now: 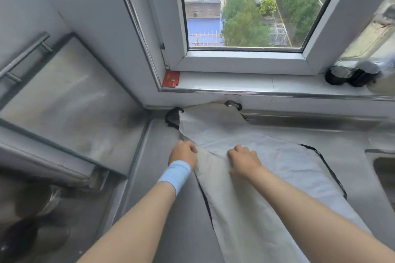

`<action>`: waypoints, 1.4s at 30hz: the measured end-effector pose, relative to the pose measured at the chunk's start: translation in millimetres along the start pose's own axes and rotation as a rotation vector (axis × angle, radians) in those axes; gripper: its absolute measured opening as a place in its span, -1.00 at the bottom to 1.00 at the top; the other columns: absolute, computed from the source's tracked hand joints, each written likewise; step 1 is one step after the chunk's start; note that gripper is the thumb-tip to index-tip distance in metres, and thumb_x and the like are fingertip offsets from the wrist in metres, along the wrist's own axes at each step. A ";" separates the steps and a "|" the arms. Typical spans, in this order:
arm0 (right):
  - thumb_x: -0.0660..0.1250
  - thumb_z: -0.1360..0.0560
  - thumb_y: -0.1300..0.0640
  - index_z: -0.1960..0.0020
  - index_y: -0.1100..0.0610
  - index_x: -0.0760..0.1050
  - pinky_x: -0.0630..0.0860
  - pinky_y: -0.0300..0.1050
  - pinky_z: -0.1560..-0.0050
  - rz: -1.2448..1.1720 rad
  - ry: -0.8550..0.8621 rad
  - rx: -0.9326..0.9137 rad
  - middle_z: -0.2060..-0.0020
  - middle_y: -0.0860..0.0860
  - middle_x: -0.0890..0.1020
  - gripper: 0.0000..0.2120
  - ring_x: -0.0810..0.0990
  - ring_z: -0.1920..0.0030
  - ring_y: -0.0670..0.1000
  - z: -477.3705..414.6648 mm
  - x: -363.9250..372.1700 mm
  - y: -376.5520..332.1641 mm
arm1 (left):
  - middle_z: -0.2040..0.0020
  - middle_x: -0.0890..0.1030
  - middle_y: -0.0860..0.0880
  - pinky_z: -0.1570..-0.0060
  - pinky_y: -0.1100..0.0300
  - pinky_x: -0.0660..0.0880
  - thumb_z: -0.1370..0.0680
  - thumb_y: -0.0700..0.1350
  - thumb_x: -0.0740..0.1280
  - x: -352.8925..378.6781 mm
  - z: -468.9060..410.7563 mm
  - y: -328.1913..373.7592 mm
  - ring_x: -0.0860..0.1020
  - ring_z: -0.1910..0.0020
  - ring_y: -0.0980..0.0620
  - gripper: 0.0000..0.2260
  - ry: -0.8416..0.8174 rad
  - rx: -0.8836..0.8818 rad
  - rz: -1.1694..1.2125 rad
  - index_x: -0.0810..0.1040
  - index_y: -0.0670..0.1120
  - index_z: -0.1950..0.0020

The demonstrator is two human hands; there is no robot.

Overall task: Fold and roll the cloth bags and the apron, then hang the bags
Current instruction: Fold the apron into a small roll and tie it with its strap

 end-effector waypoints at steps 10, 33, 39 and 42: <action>0.17 -0.48 -0.28 -0.60 -0.02 -0.13 0.01 0.28 -0.46 -0.046 0.036 0.030 -0.59 0.09 -0.14 -0.16 -0.18 -0.58 0.09 27.5 47.4 13.6 | -0.55 -0.37 0.03 -0.49 -0.12 -0.17 -0.48 0.28 0.23 82.4 8.1 -31.5 -0.34 -0.53 -0.02 -0.10 -0.392 0.242 -0.623 -0.28 0.03 -0.56; 0.25 -0.51 0.15 0.19 0.15 0.48 0.45 -0.17 0.35 -1.357 -0.016 0.376 0.48 0.01 0.55 -0.87 0.50 0.43 0.06 -9.8 7.0 -25.4 | -0.53 0.18 0.02 -0.24 0.02 0.40 -0.51 -0.07 0.30 53.0 -9.1 -2.5 0.42 -0.33 -0.16 -0.28 -0.281 0.329 -0.395 -0.01 0.08 -0.57; 0.42 -0.41 0.11 0.24 0.08 0.47 0.24 -0.23 0.44 -1.112 -0.091 0.184 0.52 -0.09 0.40 -0.86 0.33 0.47 -0.04 -13.0 -38.6 -3.4 | -0.47 0.27 0.05 -0.08 0.05 0.46 -0.49 0.10 0.28 42.3 -21.1 10.7 0.47 -0.29 -0.08 -0.32 -0.339 0.283 -0.513 0.02 0.22 -0.54; 0.35 -0.35 0.34 0.15 0.06 0.46 0.23 -0.25 0.47 -1.106 -0.013 0.031 0.50 -0.12 0.41 -0.80 0.31 0.44 -0.04 -16.1 -60.4 -11.2 | -0.26 0.50 0.10 0.00 0.12 0.47 -0.44 0.10 0.31 36.5 -22.4 44.0 0.53 -0.15 -0.01 -0.56 -0.313 0.348 -0.298 0.42 0.19 -0.33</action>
Point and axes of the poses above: each hand's wrist, its own z-axis away from the middle knuckle, its own x-axis out of the palm, y = z × x, the point moved 5 cm from there along -z, towards the middle knuckle
